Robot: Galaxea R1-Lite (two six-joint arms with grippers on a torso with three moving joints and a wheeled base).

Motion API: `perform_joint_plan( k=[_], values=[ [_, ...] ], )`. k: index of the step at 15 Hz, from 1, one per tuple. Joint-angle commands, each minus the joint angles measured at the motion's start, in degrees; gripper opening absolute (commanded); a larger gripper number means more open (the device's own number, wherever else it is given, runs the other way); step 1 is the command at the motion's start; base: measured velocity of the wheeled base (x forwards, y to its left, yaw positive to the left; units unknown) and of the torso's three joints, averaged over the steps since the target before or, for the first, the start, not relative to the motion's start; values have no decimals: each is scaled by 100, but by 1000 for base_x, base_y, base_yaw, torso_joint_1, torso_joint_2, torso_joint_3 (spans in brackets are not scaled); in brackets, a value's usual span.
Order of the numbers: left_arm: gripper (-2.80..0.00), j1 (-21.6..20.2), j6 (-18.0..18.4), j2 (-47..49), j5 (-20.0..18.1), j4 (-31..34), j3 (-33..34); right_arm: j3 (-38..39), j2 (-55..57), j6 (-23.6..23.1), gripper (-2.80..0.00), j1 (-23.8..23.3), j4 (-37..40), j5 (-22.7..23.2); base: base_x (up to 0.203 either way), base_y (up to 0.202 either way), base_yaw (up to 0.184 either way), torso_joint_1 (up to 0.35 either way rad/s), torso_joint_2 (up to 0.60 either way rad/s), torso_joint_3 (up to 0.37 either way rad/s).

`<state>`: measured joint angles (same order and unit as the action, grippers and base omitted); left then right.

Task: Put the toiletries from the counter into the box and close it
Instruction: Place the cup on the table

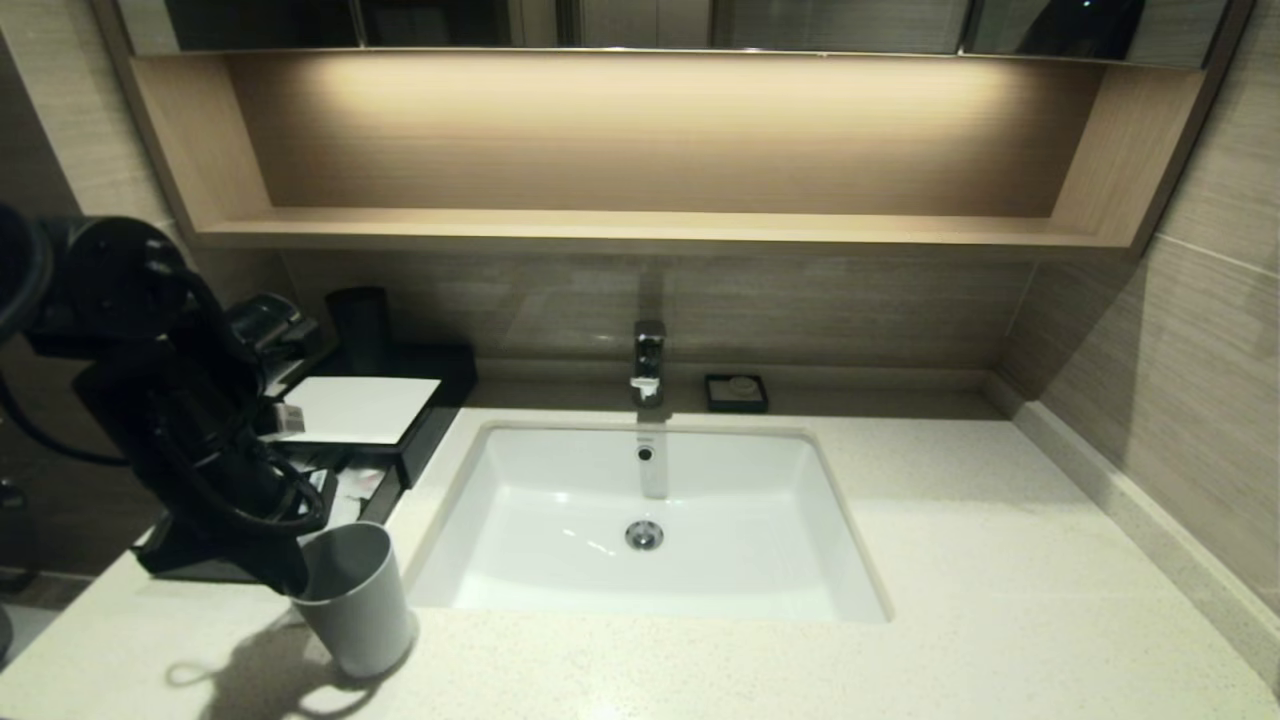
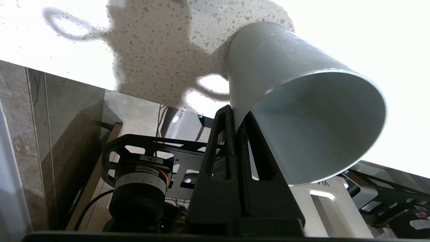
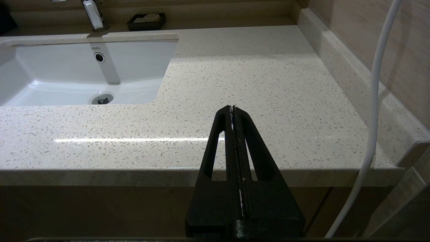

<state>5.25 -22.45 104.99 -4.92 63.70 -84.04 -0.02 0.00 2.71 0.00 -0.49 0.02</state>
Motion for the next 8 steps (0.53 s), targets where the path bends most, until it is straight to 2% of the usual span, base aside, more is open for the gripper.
perform_joint_plan(
  k=[1,8],
  values=[
    [-280,2,-14,31,-8,16,68,2,9,1,-280,0,-4,-2,0,0,0,0,0,0],
    [-280,2,-23,-66,-193,-15,151,-1,4,1,-280,0,-3,3,0,0,0,0,0,0]
  ],
)
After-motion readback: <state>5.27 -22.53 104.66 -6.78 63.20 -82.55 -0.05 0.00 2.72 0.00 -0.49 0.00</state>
